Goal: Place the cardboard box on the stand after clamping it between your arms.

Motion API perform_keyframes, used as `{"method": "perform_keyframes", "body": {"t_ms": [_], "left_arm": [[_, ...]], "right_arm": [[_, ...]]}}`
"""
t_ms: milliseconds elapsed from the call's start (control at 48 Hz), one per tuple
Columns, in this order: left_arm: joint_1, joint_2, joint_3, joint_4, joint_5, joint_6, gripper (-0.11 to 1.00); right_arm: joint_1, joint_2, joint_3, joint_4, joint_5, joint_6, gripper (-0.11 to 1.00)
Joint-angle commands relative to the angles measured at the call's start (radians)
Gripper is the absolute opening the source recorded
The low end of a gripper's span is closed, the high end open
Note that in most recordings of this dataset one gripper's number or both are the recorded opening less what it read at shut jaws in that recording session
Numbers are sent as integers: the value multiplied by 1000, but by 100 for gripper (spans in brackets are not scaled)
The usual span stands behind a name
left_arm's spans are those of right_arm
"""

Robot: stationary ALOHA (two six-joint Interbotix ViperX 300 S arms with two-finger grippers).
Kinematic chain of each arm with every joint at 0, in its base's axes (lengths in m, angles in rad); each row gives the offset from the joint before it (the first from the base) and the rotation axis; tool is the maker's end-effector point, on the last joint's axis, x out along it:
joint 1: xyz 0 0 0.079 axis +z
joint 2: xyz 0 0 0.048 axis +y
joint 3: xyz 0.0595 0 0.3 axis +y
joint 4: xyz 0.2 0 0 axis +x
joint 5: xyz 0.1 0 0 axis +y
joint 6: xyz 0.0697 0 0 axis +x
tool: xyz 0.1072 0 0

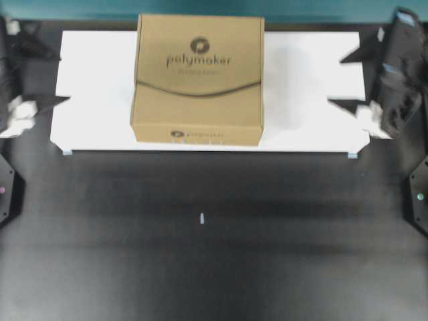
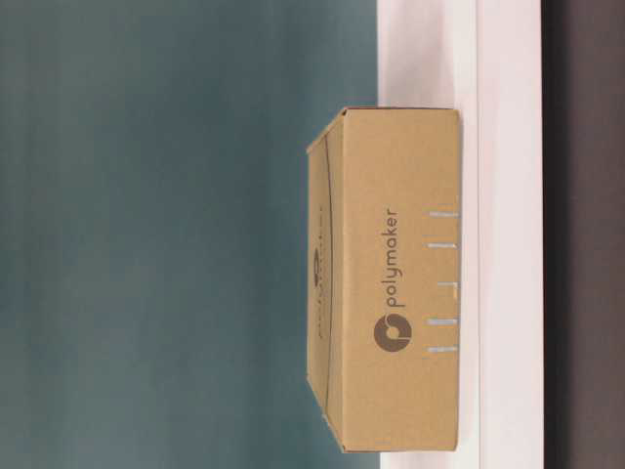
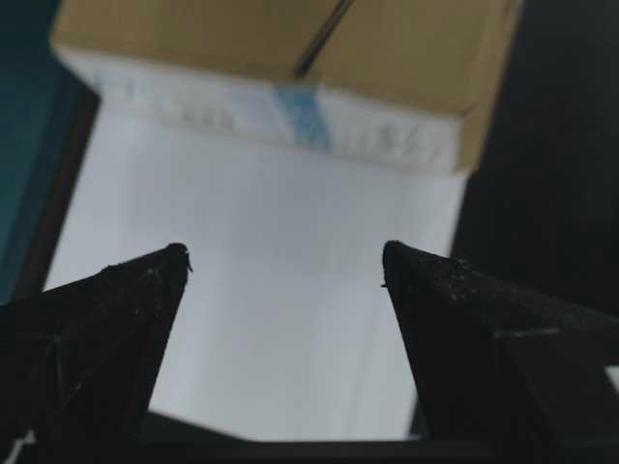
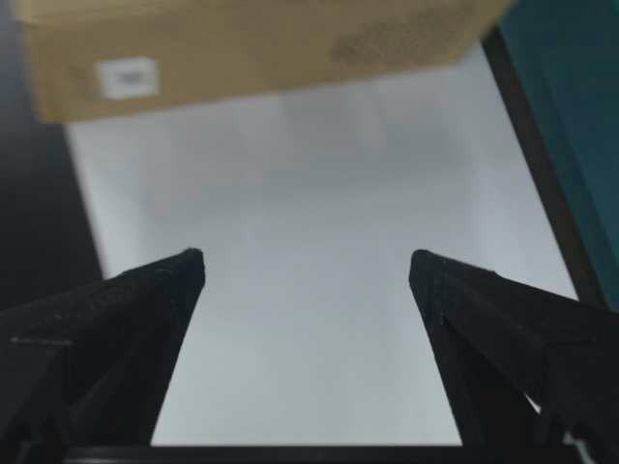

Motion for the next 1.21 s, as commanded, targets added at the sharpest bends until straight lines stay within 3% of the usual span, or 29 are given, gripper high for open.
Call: {"method": "perform_keyframes", "body": {"t_ms": [0, 188, 354, 604, 834, 1042, 1188], "left_arm": [[-43, -52, -5, 2, -9, -40, 79], [-170, -135, 9, 0, -9, -167, 79], [-284, -192, 14, 2, -15, -219, 79], [-449, -238, 12, 2, -64, -293, 79], [-457, -244, 34, 0, -86, -305, 79], [-457, -262, 43, 2, -95, -298, 79], [-456, -291, 72, 2, -163, -291, 78]], "right_arm": [[31, -67, 6, 3, -11, 9, 82], [103, -209, 28, 3, -12, 11, 82], [198, -330, 43, 15, -11, 35, 82], [347, -462, 77, 29, -12, 207, 82], [385, -537, 143, 29, -23, 339, 82], [390, -569, 166, 26, -84, 348, 82], [390, -581, 192, 26, -181, 348, 82]]}}
